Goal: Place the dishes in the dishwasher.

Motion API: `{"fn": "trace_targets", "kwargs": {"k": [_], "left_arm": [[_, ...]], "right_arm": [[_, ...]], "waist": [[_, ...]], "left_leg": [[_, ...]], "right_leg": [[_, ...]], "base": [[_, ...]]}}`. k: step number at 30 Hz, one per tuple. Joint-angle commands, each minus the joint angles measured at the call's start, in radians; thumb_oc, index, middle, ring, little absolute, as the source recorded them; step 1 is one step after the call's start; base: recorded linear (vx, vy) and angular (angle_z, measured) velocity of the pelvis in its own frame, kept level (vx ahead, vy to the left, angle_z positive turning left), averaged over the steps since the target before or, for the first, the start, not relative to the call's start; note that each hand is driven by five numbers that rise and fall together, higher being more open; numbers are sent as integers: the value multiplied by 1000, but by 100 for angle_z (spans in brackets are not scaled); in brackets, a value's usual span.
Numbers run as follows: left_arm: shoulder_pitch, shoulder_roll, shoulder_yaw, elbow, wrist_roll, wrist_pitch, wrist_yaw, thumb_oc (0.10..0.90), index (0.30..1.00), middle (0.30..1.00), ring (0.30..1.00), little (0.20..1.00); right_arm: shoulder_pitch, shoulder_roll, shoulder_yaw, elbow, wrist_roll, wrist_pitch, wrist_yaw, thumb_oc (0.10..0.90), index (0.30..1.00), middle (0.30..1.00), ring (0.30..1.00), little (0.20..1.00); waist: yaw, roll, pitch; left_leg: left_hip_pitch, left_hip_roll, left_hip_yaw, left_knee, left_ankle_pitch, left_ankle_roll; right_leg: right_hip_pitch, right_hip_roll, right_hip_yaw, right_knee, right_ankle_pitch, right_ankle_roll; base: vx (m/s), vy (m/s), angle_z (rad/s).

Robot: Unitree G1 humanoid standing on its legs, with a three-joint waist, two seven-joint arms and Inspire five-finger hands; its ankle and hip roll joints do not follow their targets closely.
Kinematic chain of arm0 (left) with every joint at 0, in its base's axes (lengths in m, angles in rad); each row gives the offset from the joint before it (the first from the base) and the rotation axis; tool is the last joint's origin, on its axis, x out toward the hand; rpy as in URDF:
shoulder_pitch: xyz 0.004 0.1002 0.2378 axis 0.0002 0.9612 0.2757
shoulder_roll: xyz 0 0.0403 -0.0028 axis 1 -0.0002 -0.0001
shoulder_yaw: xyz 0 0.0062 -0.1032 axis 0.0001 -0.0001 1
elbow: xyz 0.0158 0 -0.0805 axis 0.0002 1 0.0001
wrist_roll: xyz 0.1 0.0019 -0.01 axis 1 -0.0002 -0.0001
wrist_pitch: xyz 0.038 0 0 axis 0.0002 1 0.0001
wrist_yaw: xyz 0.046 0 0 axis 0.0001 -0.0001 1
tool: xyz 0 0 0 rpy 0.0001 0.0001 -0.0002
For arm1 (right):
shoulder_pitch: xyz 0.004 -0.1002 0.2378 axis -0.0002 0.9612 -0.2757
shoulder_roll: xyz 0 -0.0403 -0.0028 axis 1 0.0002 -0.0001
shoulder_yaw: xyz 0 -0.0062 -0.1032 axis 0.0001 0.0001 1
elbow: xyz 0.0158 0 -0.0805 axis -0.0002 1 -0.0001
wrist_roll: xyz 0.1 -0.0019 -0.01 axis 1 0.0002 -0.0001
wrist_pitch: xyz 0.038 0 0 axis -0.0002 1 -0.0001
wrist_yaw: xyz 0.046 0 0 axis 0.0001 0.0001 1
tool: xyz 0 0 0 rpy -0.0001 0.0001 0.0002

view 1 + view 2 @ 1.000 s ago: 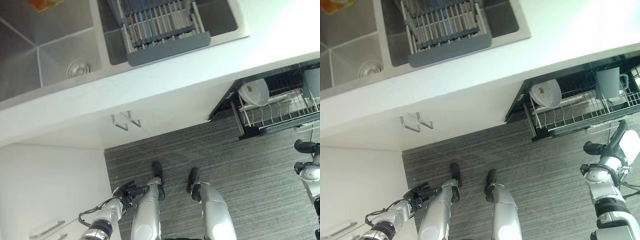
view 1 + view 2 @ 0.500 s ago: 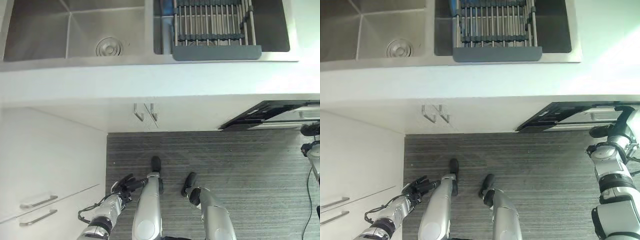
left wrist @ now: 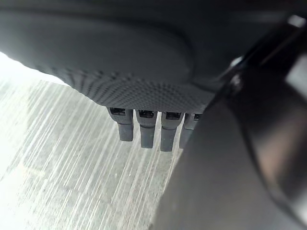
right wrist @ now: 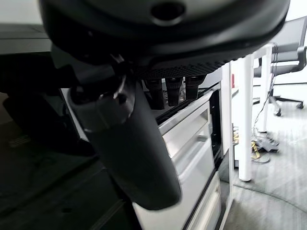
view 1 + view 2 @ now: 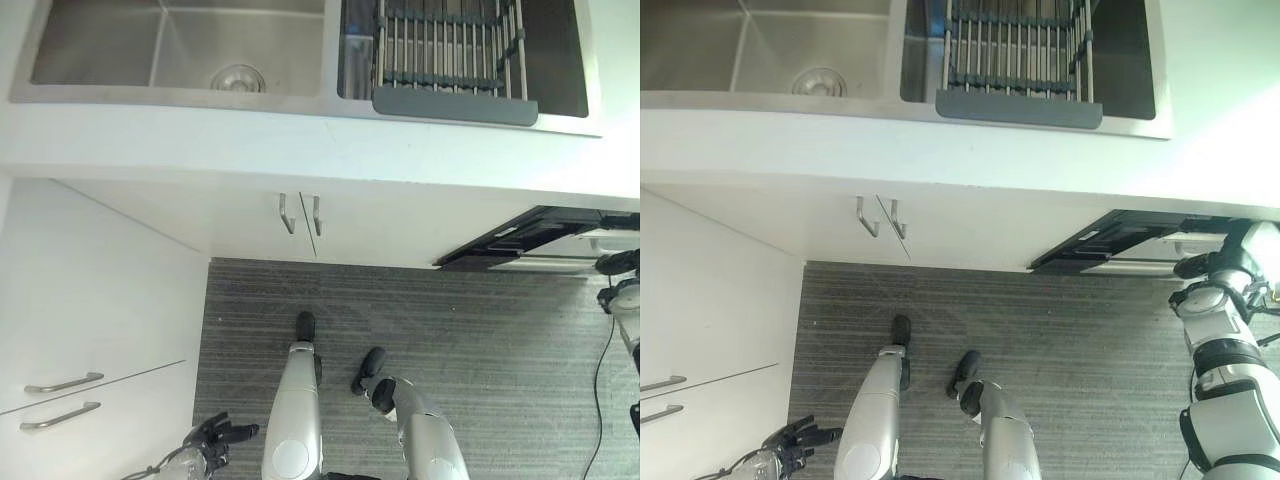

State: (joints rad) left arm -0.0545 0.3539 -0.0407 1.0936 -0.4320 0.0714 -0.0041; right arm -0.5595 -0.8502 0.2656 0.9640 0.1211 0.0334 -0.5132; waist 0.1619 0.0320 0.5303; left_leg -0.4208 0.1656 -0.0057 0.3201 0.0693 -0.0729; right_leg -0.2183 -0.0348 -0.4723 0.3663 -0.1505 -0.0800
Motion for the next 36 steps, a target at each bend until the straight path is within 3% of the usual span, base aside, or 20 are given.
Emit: {"fn": "trace_targets", "kwargs": {"k": [1, 3, 6, 10, 12, 15, 19, 20, 21, 27, 36], "left_arm": [[34, -18, -51, -102, -62, -65, -15, 800, 900, 900, 900, 900], [52, -53, -40, -152, -87, -89, -46, 800, 900, 900, 900, 900], [120, -55, 33, -148, -106, -184, -176, 800, 900, 900, 900, 900], [179, -7, 110, -150, -41, -202, -224, 800, 900, 900, 900, 900], [187, 16, 104, -149, 154, -258, -132, 800, 900, 900, 900, 900], [176, 51, 84, -170, 236, -248, 1, 800, 900, 900, 900, 900], [135, 126, 60, -162, 381, -243, 207, 800, 900, 900, 900, 900], [133, 129, 61, -161, 377, -241, 206, 800, 900, 900, 900, 900], [112, 134, 65, -151, 286, -256, 169, 800, 900, 900, 900, 900], [87, 64, 49, -175, 253, -273, 76, 800, 900, 900, 900, 900], [72, -21, 8, -210, 141, -207, -86, 800, 900, 900, 900, 900]], "right_arm": [[-49, 106, 28, -293, -86, -338, -26, 800, 900, 900, 900, 900], [106, 180, 5, -333, -84, -383, -24, 800, 900, 900, 900, 900], [360, 277, -65, -320, -54, -500, 19, 800, 900, 900, 900, 900], [552, 329, -171, -316, -58, -550, 168, 800, 900, 900, 900, 900], [587, 335, -192, -331, -68, -548, 196, 800, 900, 900, 900, 900], [603, 321, -194, -360, -52, -521, 223, 800, 900, 900, 900, 900], [616, 300, -178, -383, -59, -531, 246, 800, 900, 900, 900, 900], [617, 299, -176, -384, -59, -532, 247, 800, 900, 900, 900, 900], [621, 300, -163, -378, -50, -535, 257, 800, 900, 900, 900, 900], [641, 326, -159, -374, -62, -521, 275, 800, 900, 900, 900, 900], [665, 360, -152, -311, -13, -439, 363, 800, 900, 900, 900, 900]], "waist": [[60, -45, -120], [37, -40, -134], [-8, -19, -178], [-85, 22, -230], [-112, 31, -245], [-144, 42, -261], [-188, 64, -285], [-190, 65, -287], [-204, 70, -299], [-225, 63, -312], [-244, 41, -321]], "left_leg": [[-16, -54, 40, -20, -143, 2], [6, -47, 50, -20, -143, 2], [40, -46, 63, -20, -143, 0], [88, -43, 96, -20, -141, -9], [107, -45, 107, -20, -140, -13], [135, -42, 126, -20, -140, -18], [154, -34, 165, -20, -131, -28], [155, -34, 167, -20, -130, -29], [157, -33, 171, -20, -130, -31], [162, -29, 164, -20, -122, -31], [170, -3, 170, -20, -90, -37]], "right_leg": [[151, 38, 100, -32, -147, 89], [181, 31, 108, -65, -130, 96], [197, -8, 112, -66, -128, 112], [225, -47, 143, -66, -131, 123], [230, -57, 165, -66, -130, 129], [229, -70, 187, -66, -128, 139], [221, -91, 213, -66, -120, 159], [220, -92, 215, -66, -120, 160], [215, -91, 234, -66, -120, 164], [219, -73, 268, -66, -121, 157], [230, -37, 299, -66, -120, 140]], "base": [[-20, 130, 6], [-31, 140, 3], [-73, 209, 4], [-75, 278, -20], [-59, 147, -30], [-87, 118, -22], [-117, 117, -18], [-140, 110, -10], [-63, 32, -6], [-21, -1, 3], [-12, -27, -2]]}}
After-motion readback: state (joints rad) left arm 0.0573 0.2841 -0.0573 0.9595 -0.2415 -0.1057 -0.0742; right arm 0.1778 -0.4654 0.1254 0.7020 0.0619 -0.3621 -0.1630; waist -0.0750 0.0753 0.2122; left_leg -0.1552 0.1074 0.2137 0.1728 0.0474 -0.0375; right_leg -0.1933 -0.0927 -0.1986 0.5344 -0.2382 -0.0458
